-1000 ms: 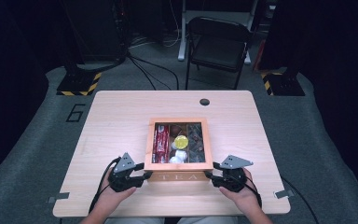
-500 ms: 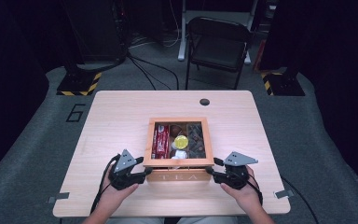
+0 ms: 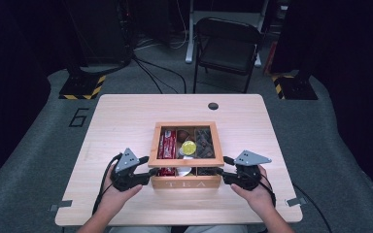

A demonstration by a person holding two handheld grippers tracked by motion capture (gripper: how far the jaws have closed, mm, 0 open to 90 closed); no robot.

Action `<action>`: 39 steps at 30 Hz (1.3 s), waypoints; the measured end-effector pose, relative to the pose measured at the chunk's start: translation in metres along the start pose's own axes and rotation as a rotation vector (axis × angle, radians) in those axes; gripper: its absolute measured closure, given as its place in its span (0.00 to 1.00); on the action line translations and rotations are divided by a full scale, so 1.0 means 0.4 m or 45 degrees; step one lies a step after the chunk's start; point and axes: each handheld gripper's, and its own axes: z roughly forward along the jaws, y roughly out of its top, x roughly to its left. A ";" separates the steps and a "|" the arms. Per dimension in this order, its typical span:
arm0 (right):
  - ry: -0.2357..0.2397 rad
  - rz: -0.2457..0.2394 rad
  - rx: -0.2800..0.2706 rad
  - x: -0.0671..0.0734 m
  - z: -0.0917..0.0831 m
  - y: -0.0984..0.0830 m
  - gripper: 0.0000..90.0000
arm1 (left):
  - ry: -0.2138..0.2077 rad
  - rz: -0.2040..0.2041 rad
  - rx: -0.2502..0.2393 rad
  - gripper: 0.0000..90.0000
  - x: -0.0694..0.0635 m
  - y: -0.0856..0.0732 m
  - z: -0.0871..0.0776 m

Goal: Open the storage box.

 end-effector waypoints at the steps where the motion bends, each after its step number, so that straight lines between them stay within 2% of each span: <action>1: -0.001 -0.002 -0.006 -0.002 -0.001 0.007 0.54 | 0.002 -0.004 -0.008 0.50 0.002 0.008 -0.001; 5: -0.001 -0.007 -0.017 -0.012 -0.010 0.040 0.54 | 0.011 -0.008 -0.031 0.50 0.013 0.039 -0.007; 9: -0.007 0.001 -0.033 -0.023 -0.014 0.079 0.54 | 0.011 -0.039 -0.069 0.50 0.029 0.071 -0.013; 18: -0.016 -0.005 -0.065 -0.051 -0.012 0.144 0.55 | 0.024 -0.037 -0.111 0.50 0.055 0.127 -0.012; 23: -0.021 -0.015 -0.070 -0.063 -0.008 0.169 0.55 | 0.013 -0.034 -0.101 0.50 0.072 0.155 -0.012; 33: -0.017 0.049 -0.105 -0.094 0.004 0.213 0.55 | 0.018 -0.045 -0.120 0.51 0.102 0.206 -0.007; 39: -0.025 0.043 -0.101 -0.110 0.012 0.239 0.56 | 0.022 -0.050 -0.128 0.51 0.117 0.225 -0.005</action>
